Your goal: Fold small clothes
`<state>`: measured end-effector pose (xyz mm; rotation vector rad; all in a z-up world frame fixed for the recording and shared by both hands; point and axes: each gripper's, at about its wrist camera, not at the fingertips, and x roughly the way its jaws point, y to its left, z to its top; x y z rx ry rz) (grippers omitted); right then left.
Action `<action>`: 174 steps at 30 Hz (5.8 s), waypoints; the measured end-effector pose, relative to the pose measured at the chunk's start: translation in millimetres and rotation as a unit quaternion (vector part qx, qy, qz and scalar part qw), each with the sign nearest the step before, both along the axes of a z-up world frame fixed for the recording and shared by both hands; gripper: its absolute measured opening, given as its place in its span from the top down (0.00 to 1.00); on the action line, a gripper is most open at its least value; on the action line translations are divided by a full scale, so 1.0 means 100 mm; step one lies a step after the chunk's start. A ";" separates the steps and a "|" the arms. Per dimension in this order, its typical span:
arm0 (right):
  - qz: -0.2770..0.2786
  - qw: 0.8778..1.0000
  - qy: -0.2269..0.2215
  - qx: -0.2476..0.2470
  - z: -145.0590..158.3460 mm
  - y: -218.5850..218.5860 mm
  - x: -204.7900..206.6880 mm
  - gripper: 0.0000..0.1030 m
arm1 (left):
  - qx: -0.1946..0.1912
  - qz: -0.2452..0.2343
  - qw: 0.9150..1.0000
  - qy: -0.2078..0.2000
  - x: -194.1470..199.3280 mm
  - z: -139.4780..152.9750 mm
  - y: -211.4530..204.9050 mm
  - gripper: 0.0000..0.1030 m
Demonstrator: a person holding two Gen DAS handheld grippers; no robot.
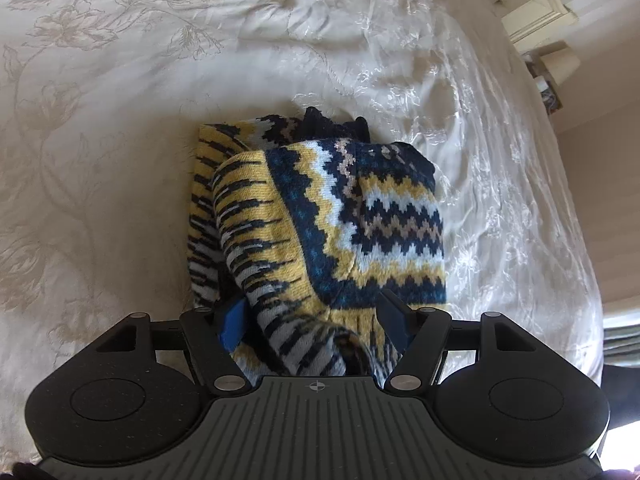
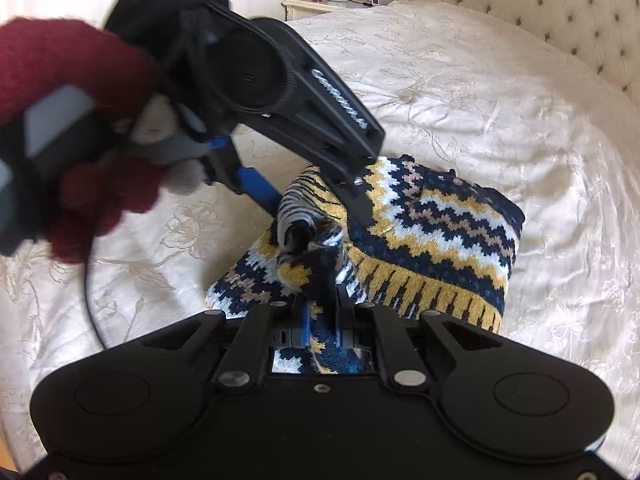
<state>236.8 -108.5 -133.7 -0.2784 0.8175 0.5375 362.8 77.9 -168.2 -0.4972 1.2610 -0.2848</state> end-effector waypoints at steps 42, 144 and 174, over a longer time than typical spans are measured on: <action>-0.088 0.983 0.078 0.142 0.03 -0.75 0.19 0.27 | 0.066 -0.002 0.991 -0.114 -0.53 0.20 0.33 0.31; 0.063 0.989 0.013 -0.132 -0.36 -0.03 -1.55 0.46 | -0.034 -0.154 0.987 -0.028 -0.79 -0.27 -0.72 0.75; -0.147 0.979 0.074 0.122 0.08 -0.82 -1.04 0.29 | 0.039 -0.170 0.968 -0.180 -1.03 0.41 -0.68 0.46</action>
